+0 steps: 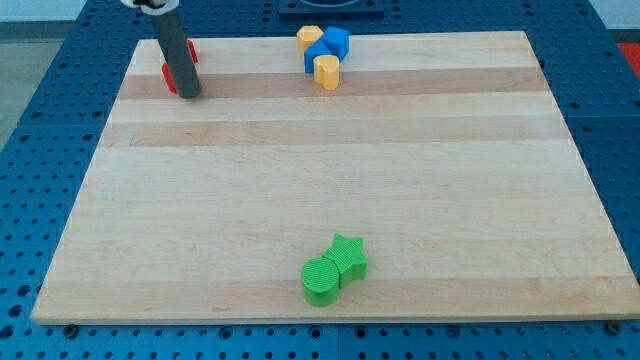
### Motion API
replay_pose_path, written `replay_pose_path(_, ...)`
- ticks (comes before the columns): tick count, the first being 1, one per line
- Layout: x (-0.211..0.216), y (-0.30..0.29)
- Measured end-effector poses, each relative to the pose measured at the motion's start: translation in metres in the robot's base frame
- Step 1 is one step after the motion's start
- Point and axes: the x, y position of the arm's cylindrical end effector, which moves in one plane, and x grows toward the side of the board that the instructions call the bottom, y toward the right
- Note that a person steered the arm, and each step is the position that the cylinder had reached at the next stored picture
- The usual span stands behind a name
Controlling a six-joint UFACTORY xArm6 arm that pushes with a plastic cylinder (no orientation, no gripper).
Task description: Move your arm to the centre of the board
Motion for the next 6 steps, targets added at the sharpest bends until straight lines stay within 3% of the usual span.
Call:
replay_pose_path(1,-0.019,-0.017)
replay_pose_path(2,-0.005,-0.016)
replay_pose_path(3,0.07,0.055)
replay_pose_path(5,0.166,0.25)
replay_pose_path(6,0.218,0.301)
